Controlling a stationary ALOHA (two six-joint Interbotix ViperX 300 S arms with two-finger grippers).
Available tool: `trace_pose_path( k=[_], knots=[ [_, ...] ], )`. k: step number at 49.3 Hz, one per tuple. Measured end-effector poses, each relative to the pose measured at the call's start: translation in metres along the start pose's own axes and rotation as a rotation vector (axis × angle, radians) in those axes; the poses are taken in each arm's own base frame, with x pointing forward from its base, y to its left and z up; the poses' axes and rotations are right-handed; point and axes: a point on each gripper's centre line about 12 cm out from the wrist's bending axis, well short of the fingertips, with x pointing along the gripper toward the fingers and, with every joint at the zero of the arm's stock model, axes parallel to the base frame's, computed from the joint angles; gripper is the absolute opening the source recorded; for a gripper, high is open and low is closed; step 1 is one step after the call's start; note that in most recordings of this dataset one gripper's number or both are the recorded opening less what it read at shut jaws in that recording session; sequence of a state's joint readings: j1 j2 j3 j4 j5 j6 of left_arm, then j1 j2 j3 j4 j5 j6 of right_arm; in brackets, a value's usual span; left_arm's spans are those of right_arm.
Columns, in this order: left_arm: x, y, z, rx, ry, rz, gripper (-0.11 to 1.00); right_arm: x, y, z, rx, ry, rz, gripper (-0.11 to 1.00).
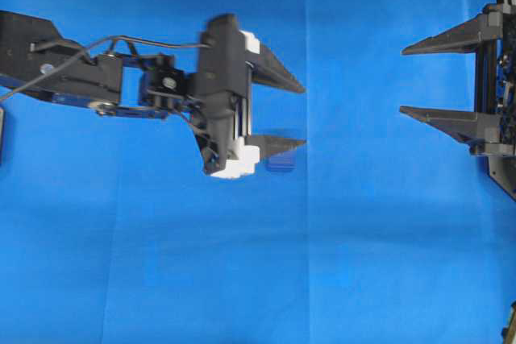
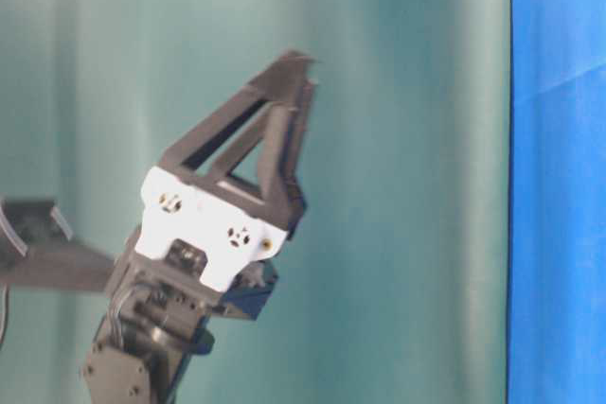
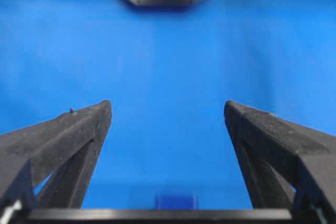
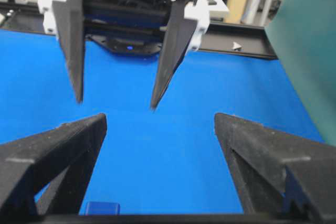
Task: Handover the blue block to the right arm after grasping it with the left arm, then place it in the designated position.
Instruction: 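Move the left gripper over the blue cube and lower it, then close the left gripper on the blue cube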
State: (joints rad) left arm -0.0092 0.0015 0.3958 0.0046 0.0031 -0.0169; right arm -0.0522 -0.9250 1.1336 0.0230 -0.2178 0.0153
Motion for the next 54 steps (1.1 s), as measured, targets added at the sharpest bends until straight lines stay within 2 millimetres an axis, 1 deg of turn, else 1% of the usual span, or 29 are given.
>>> trace_pose_path(
  k=[12, 20, 25, 32, 43, 54],
  knots=[
    [0.022, -0.01, -0.003, -0.01, 0.269, -0.01, 0.92, 0.0, 0.0, 0.0, 0.001, 0.0, -0.002, 0.96],
    [0.029, -0.019, 0.001, 0.003, 0.389, -0.023, 0.92, 0.0, 0.0, 0.0, 0.001, 0.001, -0.002, 0.96],
    [0.032, -0.02, 0.002, 0.005, 0.444, -0.022, 0.92, 0.001, -0.001, 0.0, 0.001, 0.004, -0.004, 0.96],
    [0.033, -0.02, 0.002, 0.009, 0.481, -0.021, 0.92, 0.001, -0.001, -0.001, 0.0, 0.008, -0.003, 0.96],
    [0.033, -0.013, 0.003, -0.004, 0.488, -0.008, 0.92, 0.002, -0.001, -0.003, 0.001, 0.017, -0.004, 0.96],
    [0.033, -0.012, 0.003, -0.001, 0.488, -0.007, 0.92, 0.002, -0.001, -0.003, 0.001, 0.015, -0.004, 0.96]
  ],
)
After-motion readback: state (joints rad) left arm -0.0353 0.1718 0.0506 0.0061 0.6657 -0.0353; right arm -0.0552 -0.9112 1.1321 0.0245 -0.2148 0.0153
